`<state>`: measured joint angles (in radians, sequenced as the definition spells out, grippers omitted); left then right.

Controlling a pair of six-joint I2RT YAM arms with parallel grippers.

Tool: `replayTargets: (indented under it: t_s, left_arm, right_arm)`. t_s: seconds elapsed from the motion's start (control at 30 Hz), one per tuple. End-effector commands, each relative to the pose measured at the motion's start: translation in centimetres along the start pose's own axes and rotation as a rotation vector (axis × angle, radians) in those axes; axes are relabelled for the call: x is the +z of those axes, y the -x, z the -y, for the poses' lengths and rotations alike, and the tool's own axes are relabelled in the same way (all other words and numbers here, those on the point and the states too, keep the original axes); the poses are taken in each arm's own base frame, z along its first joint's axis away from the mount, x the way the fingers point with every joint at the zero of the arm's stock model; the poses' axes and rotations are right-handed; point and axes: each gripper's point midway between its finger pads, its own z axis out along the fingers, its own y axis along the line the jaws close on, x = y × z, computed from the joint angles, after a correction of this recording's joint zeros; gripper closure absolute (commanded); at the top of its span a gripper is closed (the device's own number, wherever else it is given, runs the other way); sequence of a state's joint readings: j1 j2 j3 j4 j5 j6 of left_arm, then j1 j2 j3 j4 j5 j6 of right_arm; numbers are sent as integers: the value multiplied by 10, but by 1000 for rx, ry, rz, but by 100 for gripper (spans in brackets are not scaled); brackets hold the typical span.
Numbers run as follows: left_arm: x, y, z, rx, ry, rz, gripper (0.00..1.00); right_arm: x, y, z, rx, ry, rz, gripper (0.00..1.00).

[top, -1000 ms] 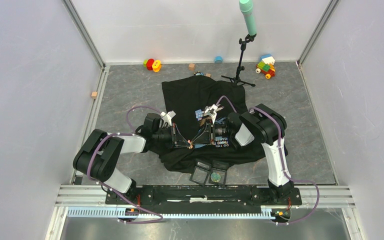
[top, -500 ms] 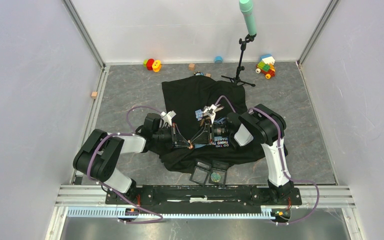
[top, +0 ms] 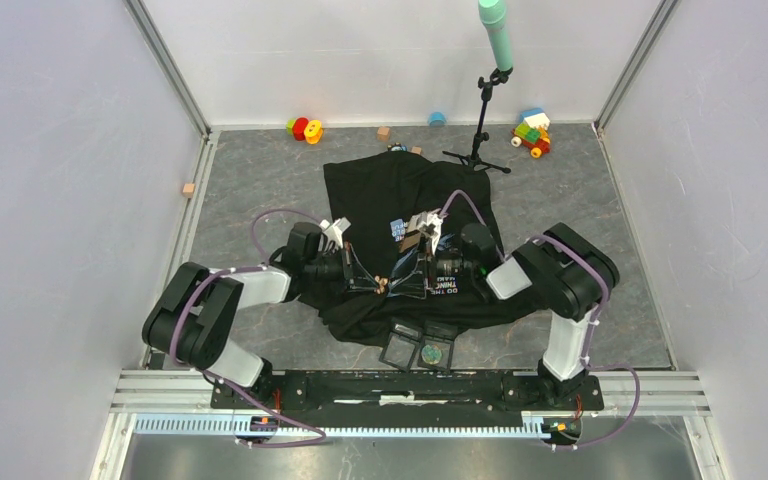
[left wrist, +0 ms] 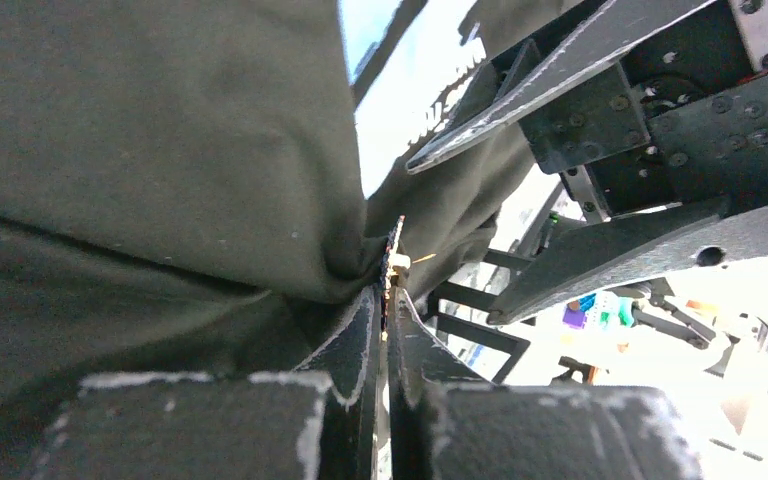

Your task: Pin the brooch onto the clothing

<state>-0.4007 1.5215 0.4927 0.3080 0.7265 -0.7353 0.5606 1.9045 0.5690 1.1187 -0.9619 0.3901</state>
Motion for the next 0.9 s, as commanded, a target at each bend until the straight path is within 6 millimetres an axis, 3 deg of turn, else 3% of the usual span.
replayTargets:
  t_s: [0.0, 0.13, 0.3, 0.43, 0.7, 0.87]
  left_arm:
    - [-11, 26, 45, 94, -105, 34, 98]
    - [-22, 29, 71, 168, -148, -12, 98]
    - [-33, 26, 95, 235, -233, -73, 98]
    - [-38, 20, 110, 269, -335, -130, 98]
    - [-47, 14, 126, 339, -436, -180, 98]
    - [-48, 12, 129, 334, -457, -194, 98]
  right_arm:
    - [-11, 22, -7, -85, -54, 28, 29]
    - [-25, 36, -11, -152, -129, 39, 28]
    - [-42, 68, -36, -235, -135, 123, 25]
    - [-51, 77, -53, -284, -118, 153, 21]
    - [-60, 85, -83, -348, -28, 188, 19]
    - [-60, 90, -88, -359, -6, 213, 18]
